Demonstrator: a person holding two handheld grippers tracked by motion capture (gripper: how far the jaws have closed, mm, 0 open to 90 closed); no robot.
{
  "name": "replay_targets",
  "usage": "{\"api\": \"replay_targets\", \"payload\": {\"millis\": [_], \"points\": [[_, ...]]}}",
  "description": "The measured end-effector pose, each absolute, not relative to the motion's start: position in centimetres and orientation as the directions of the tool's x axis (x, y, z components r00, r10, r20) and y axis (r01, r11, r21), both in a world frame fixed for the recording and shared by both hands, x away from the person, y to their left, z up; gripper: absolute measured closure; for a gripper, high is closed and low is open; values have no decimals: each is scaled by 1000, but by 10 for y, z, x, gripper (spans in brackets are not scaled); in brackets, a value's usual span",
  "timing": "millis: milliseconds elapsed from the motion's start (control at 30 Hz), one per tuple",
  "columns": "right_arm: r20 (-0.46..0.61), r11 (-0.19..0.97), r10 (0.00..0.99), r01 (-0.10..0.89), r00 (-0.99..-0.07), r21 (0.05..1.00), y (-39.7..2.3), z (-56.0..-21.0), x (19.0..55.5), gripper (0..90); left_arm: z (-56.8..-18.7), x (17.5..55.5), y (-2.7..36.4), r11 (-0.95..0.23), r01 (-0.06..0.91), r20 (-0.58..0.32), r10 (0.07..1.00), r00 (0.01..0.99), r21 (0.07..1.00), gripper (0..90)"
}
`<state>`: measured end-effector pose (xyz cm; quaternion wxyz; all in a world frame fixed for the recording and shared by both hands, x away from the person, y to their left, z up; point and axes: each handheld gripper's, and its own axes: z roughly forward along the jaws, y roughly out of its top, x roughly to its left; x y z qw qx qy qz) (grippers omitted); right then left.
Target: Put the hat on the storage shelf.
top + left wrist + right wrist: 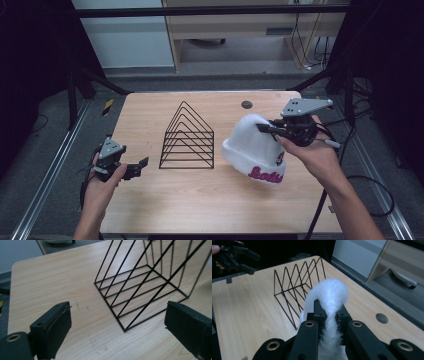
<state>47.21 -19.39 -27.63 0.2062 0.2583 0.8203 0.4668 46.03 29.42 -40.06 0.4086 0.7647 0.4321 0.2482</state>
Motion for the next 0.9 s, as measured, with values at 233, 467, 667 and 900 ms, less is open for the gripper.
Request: {"api": "replay_targets", "payload": {"millis": [233,467,667,900], "points": [[-108,420,635,225,-765,879,-192,-265,477,838,-379,460,281,-330,415,39,819,572,848,94],[-98,392,656,227,-749,892,-193,-257,483,838,-369,460,281,-364,408,71,812,579,838,72],[-101,374,659,209,-746,903,-187,-245,487,838,-352,465,275,-372,386,77,796,600,844,54],[-124,381,660,188,-741,905,-171,-222,498,838,-340,470,271,-326,361,30,776,630,874,57]]}}
